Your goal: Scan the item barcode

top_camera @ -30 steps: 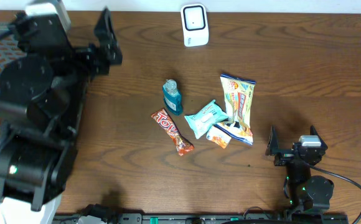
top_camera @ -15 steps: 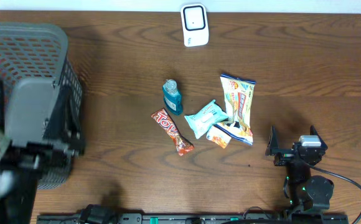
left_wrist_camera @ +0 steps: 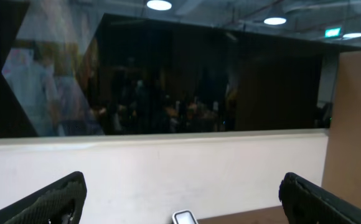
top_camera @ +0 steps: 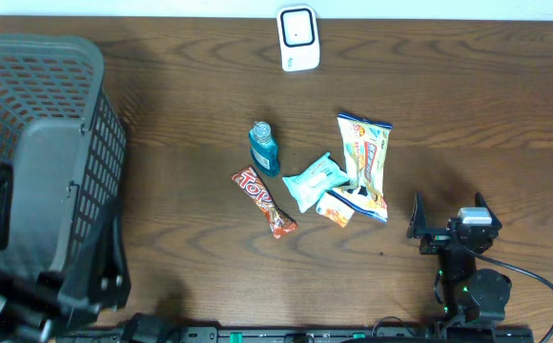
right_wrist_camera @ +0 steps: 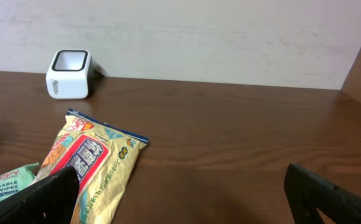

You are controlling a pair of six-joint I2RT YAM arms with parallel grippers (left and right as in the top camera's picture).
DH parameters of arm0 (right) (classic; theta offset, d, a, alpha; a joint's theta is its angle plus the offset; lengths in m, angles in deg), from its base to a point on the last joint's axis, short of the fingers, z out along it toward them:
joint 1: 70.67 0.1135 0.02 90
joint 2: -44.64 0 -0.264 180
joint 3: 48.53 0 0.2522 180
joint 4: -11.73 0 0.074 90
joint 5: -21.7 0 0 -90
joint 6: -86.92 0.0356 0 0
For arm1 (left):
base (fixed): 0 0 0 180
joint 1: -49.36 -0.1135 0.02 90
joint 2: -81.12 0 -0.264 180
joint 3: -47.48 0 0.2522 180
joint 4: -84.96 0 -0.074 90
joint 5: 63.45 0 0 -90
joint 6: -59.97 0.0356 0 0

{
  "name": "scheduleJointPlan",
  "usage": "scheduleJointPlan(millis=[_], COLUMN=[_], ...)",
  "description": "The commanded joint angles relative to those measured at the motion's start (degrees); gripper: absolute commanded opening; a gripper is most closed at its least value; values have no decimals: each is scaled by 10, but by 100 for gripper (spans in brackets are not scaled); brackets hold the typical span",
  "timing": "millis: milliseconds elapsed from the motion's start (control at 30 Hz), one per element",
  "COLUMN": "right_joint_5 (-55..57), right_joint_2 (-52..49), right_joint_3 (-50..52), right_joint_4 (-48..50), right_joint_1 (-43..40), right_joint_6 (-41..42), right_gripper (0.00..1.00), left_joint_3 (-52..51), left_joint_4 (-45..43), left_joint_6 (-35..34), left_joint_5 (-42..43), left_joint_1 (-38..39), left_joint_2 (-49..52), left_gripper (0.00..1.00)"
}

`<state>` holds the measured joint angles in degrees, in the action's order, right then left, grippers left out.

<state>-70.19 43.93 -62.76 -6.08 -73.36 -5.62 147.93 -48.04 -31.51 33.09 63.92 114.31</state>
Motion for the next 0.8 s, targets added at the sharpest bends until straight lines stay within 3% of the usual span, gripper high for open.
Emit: scheduleJointPlan(millis=[0,300,433,767], right_joint_5=[1,1,1,1], right_joint_2=[2,2,2,2], right_joint_3=[2,2,2,2], right_joint_4=[-2,-2,-2,-2], right_joint_1=[5,5,5,5], right_joint_6=[5,6,5,5], right_gripper=[99,99,99,99], left_joint_3=[-14,-48,-48,-48], left_joint_4=[2,11,14,15], left_joint_6=[-3,-14,-18,-18], left_joint_5=[23,100,143,145], left_joint_1=[-23,-132,-135,-135], left_joint_2=[-47,-158,-189,-226], left_gripper=[98,98,98,98])
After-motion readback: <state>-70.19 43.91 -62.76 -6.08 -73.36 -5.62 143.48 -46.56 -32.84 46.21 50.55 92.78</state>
